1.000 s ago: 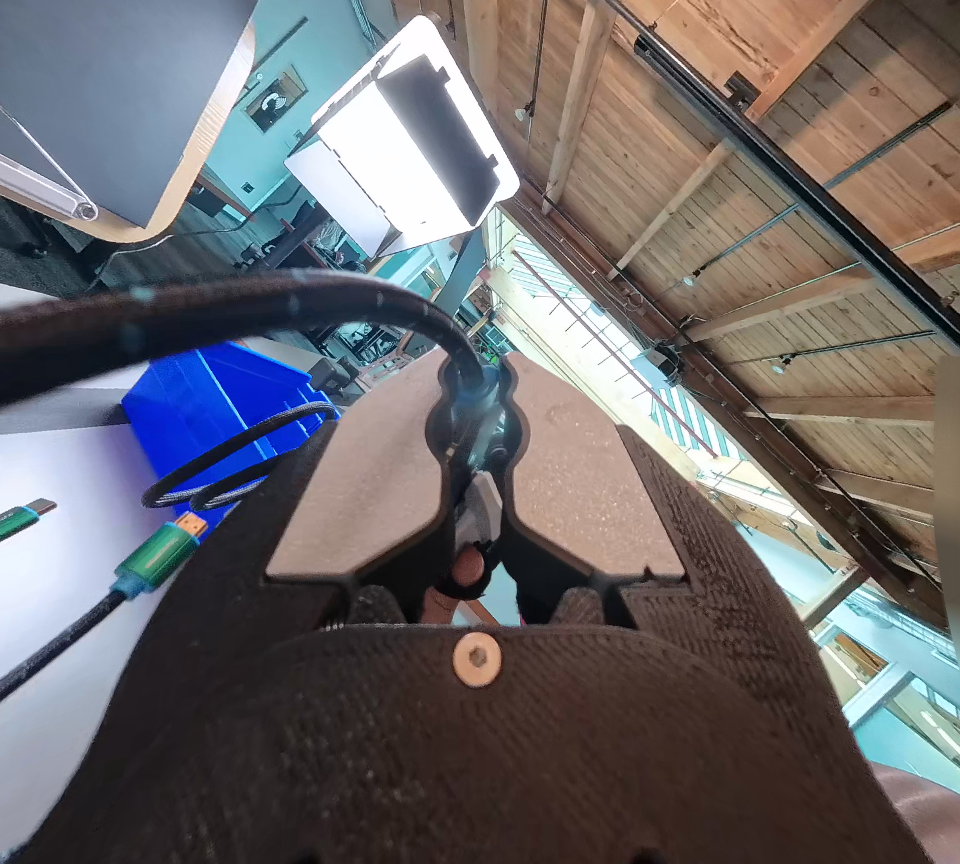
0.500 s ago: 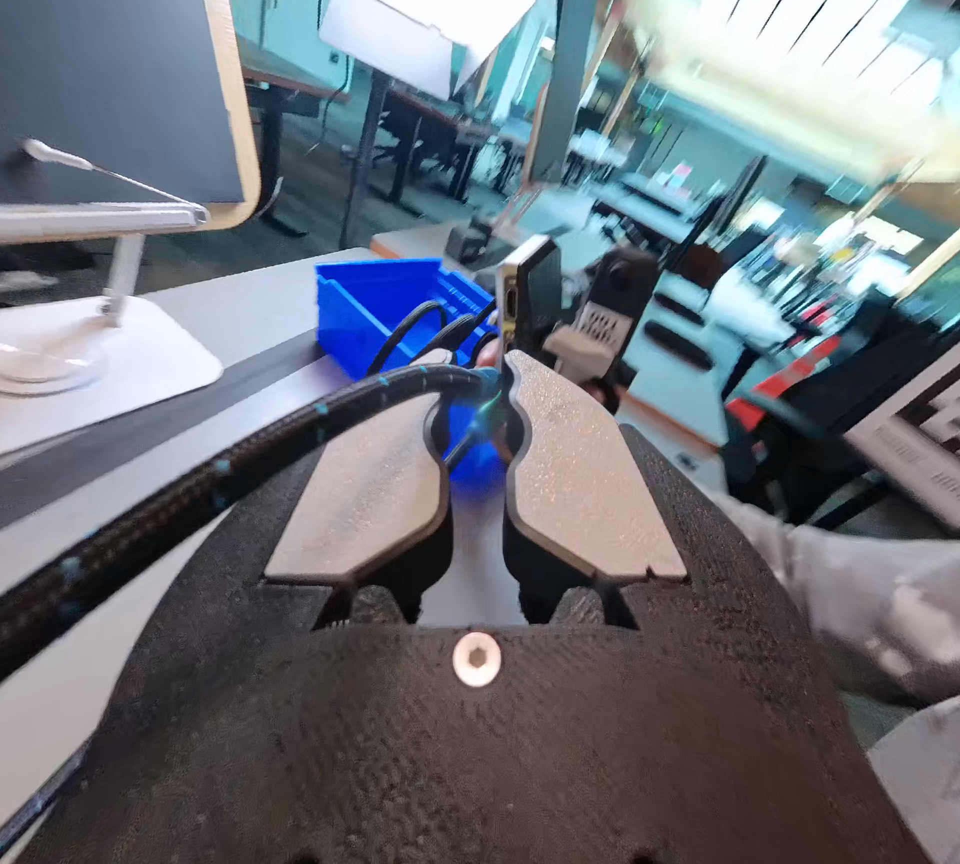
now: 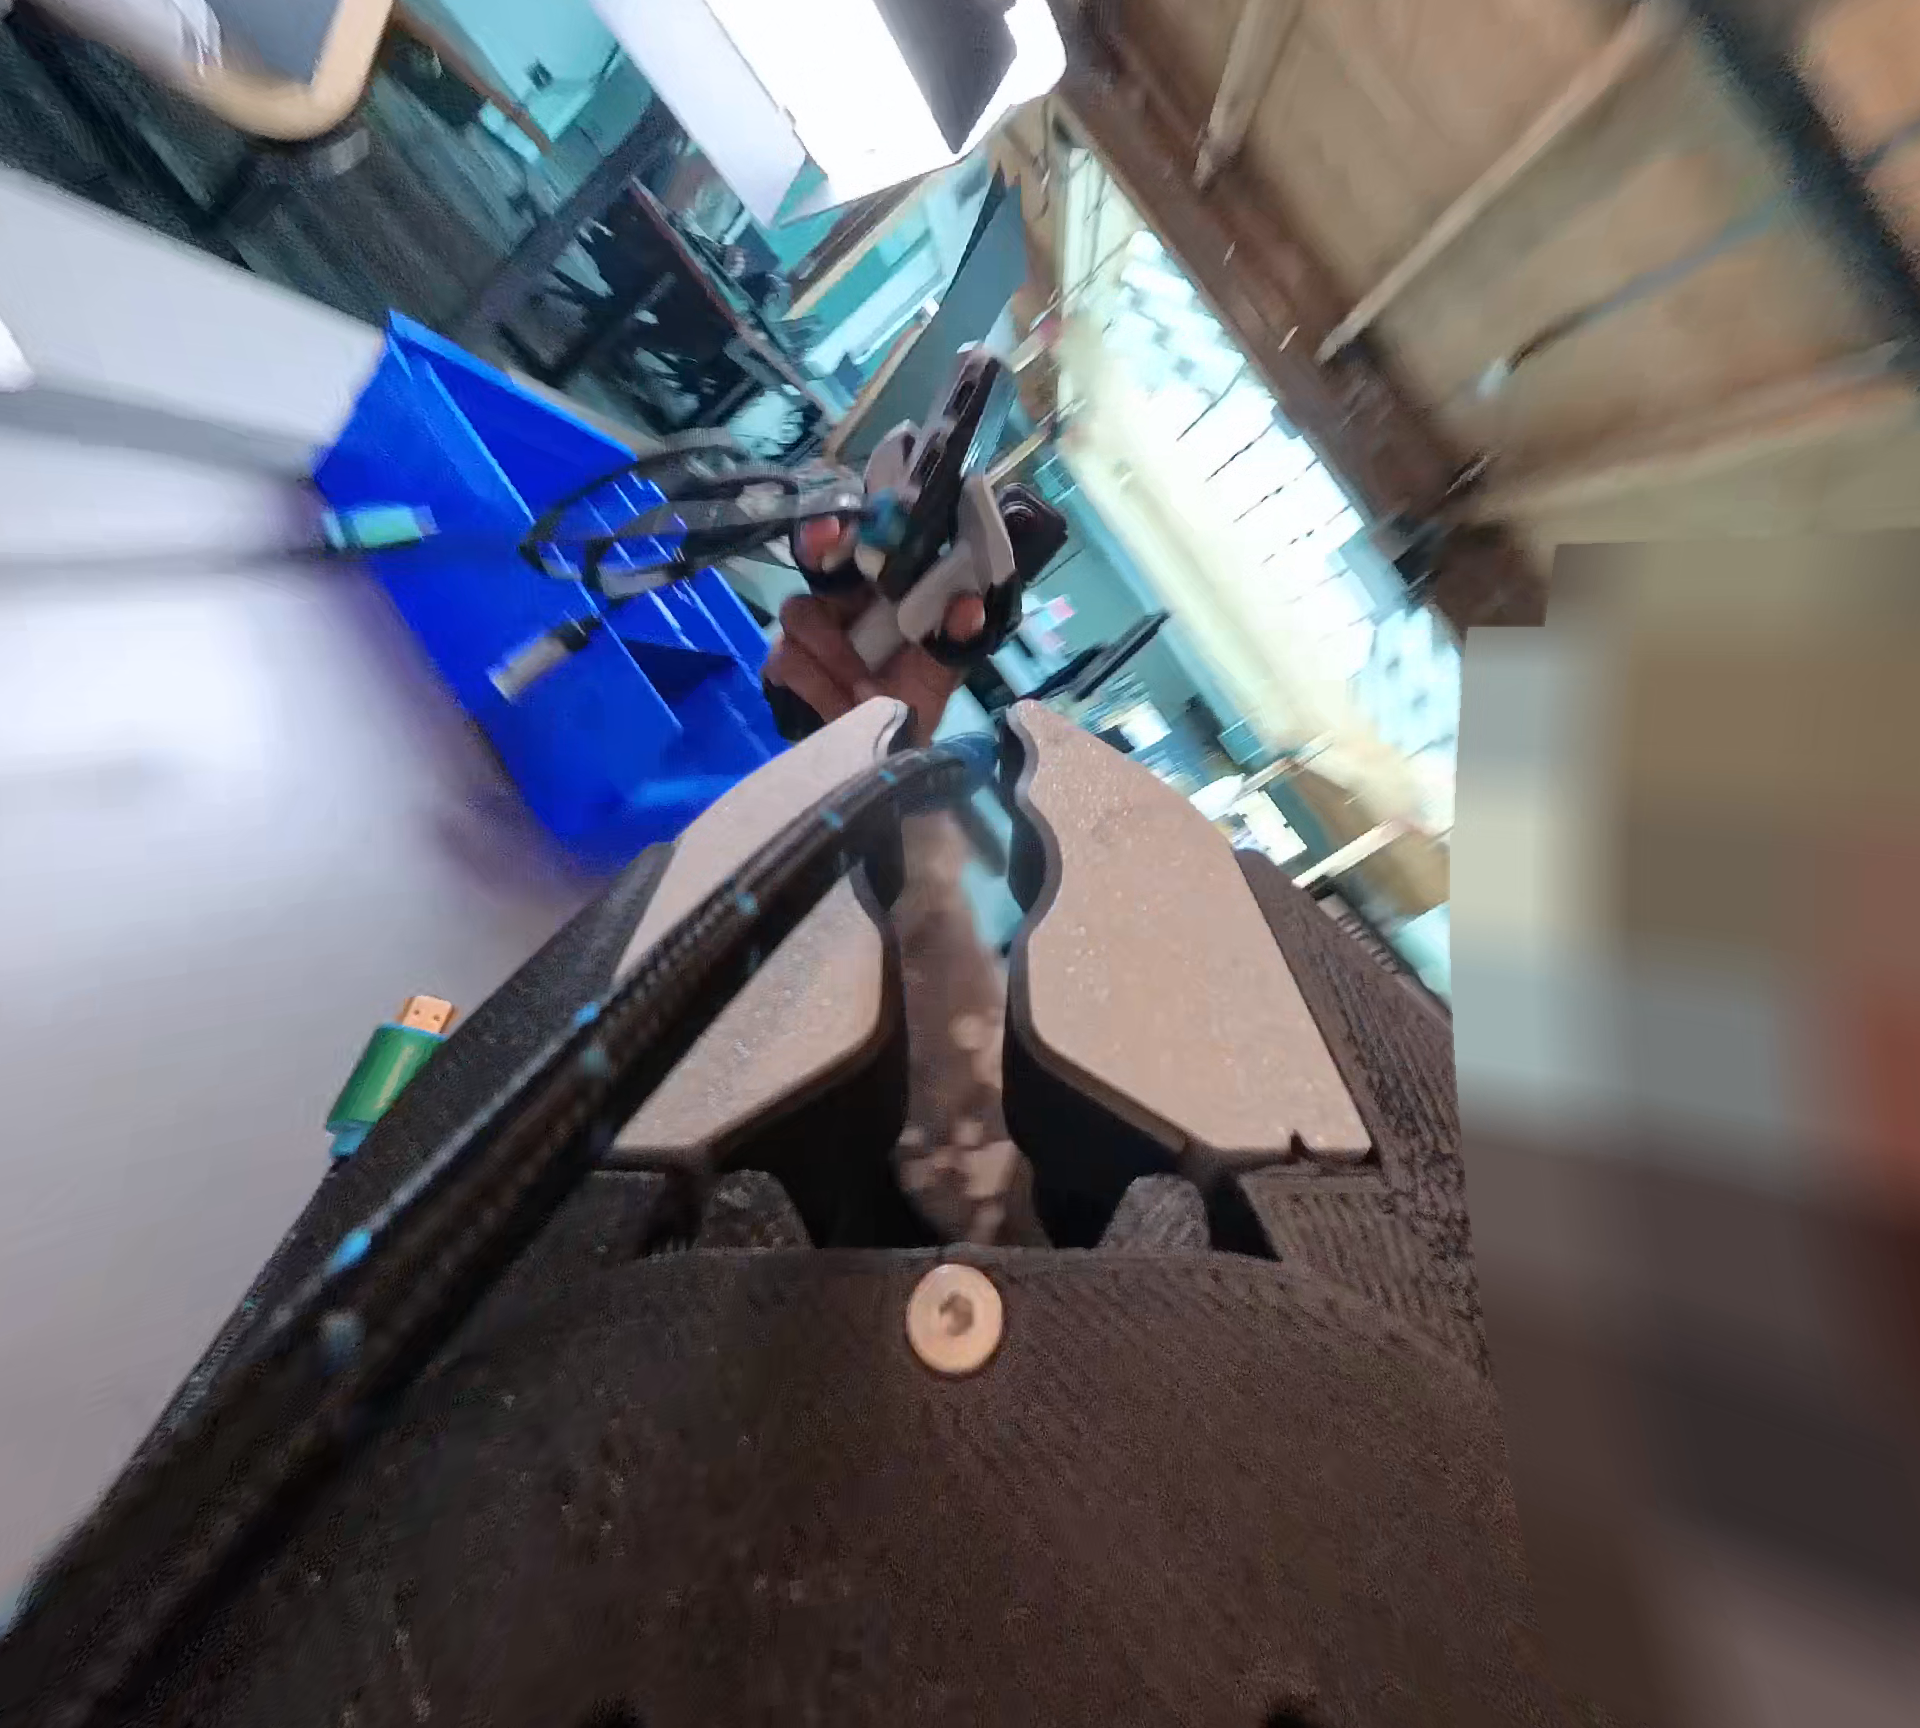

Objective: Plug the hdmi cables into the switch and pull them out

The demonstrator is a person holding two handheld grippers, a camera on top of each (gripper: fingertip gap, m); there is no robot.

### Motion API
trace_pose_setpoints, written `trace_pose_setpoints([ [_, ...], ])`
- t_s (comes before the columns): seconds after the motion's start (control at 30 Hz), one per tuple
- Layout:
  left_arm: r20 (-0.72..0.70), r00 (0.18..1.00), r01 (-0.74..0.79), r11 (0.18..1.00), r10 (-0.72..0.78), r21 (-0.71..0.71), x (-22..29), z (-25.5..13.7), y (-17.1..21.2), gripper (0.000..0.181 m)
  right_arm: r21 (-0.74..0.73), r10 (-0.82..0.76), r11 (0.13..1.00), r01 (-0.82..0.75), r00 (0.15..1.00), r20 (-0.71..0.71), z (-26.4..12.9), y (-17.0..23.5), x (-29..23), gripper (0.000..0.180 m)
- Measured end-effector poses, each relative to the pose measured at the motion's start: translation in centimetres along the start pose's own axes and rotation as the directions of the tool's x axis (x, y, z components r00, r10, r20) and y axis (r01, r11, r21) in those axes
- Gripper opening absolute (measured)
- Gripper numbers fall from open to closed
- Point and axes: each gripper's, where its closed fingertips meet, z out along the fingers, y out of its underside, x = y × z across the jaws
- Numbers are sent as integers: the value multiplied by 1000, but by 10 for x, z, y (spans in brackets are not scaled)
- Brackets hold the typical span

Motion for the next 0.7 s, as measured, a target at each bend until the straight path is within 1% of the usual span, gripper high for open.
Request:
trace_pose_setpoints([
  [0.03, -19, 994, 112, 993, -111, 34, -10, -2, 12, 16, 13, 9, 1000, -9, 1000, -13, 1, -1, 1, 26],
  [0.1, -17, 964, 266, 959, -266, 95, -37, -5, 32, 15, 23, 25, 999, -25, 999, -33, 4, 0, 4, 26],
  [0.17, 44, 940, 330, 933, -339, 143, -74, -6, 45, 15, 13, 27, 1000, -27, 999, -41, 8, 4, 3, 26],
  [0.2, 82, 931, 344, 929, -357, 140, -92, -6, 51, 16, 5, 24, 1000, -24, 999, -41, 9, 6, 2, 27],
  [0.27, 189, 915, 348, 934, -356, 76, -121, -8, 69, 31, -4, 22, 1000, -23, 999, -39, 10, 8, 1, 27],
  [0.33, 251, 897, 386, 922, -364, -42, -130, -12, 96, 42, -5, 25, 1000, -25, 999, -36, 9, 8, 1, 27],
  [0.37, 283, 906, 363, 922, -315, -133, -129, -17, 109, 43, -3, 27, 1000, -27, 999, -36, 7, 7, 3, 27],
  [0.4, 309, 922, 309, 924, -233, -224, -126, -25, 121, 43, 1, 30, 1000, -30, 999, -40, 5, 6, 5, 27],
  [0.47, 347, 934, 222, 899, -85, -378, -121, -42, 136, 42, 12, 38, 999, -38, 998, -51, 2, 5, 10, 26],
  [0.5, 345, 938, 197, 871, -34, -449, -117, -51, 142, 40, 15, 43, 999, -42, 997, -56, 1, 6, 13, 26],
  [0.53, 328, 945, 176, 830, 9, -530, -110, -60, 149, 35, 16, 47, 999, -46, 997, -60, 0, 7, 15, 26],
  [0.57, 315, 947, 152, 781, 60, -605, -106, -68, 156, 35, 15, 49, 999, -48, 997, -62, 0, 8, 16, 26],
  [0.6, 312, 939, 97, 754, 148, -650, -106, -75, 155, 34, 12, 50, 999, -49, 997, -61, 0, 9, 16, 26],
  [0.63, 303, 915, 13, 732, 266, -681, -110, -79, 148, 34, 10, 50, 999, -49, 997, -58, 1, 10, 16, 26],
  [0.67, 290, 874, -67, 690, 389, -721, -116, -83, 140, 33, 8, 50, 999, -50, 997, -54, 2, 11, 15, 26],
  [0.7, 280, 817, -125, 629, 504, -767, -126, -87, 132, 35, 7, 52, 999, -52, 998, -48, 4, 12, 14, 26],
])
